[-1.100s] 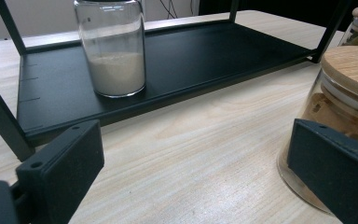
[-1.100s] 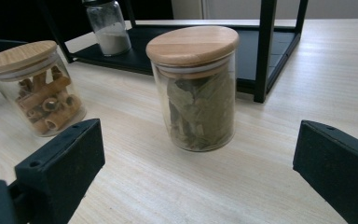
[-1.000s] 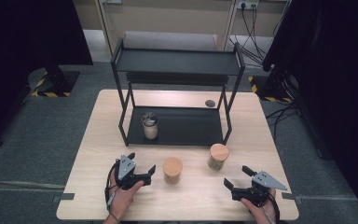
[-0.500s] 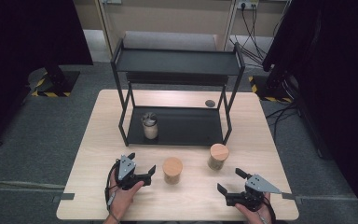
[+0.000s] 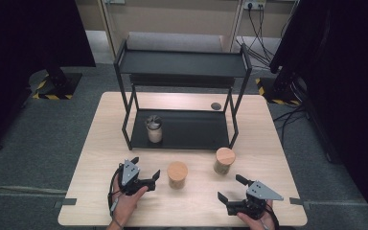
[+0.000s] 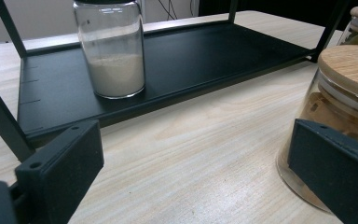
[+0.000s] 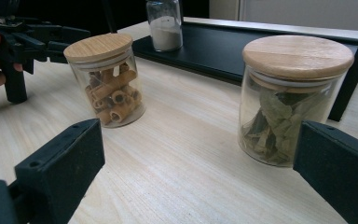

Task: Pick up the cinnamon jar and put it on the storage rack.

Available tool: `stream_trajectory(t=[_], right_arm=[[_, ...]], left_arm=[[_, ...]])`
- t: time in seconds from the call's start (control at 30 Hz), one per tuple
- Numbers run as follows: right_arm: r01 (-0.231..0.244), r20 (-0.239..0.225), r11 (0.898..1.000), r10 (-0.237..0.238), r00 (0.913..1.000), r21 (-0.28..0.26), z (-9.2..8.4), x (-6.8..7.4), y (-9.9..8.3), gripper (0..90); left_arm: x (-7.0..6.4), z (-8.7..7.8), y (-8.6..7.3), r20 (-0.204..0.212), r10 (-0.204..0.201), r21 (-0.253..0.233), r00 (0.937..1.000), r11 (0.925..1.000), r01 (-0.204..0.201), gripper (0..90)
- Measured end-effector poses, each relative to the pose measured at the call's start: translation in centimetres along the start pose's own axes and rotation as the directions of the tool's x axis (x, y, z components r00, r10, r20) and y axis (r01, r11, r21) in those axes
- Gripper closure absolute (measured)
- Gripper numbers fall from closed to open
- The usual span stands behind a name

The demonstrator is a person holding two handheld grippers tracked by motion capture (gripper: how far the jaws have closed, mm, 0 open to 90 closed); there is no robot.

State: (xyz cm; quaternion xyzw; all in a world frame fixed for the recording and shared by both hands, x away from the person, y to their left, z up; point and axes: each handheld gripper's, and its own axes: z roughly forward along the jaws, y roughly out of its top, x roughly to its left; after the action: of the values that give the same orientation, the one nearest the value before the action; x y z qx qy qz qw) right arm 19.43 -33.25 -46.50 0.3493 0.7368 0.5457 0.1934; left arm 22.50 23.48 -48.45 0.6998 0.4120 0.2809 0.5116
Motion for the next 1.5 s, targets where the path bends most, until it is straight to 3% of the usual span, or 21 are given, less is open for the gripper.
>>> stream_trajectory(t=[1.5], right_arm=[[0.018,-0.069,1.0,-0.017,0.9975,0.015,1.9,0.7,0.6,2.5]], left_arm=[[0.0,0.0,0.0,-0.005,-0.009,0.001,0.9999,1.0,0.009,3.1]])
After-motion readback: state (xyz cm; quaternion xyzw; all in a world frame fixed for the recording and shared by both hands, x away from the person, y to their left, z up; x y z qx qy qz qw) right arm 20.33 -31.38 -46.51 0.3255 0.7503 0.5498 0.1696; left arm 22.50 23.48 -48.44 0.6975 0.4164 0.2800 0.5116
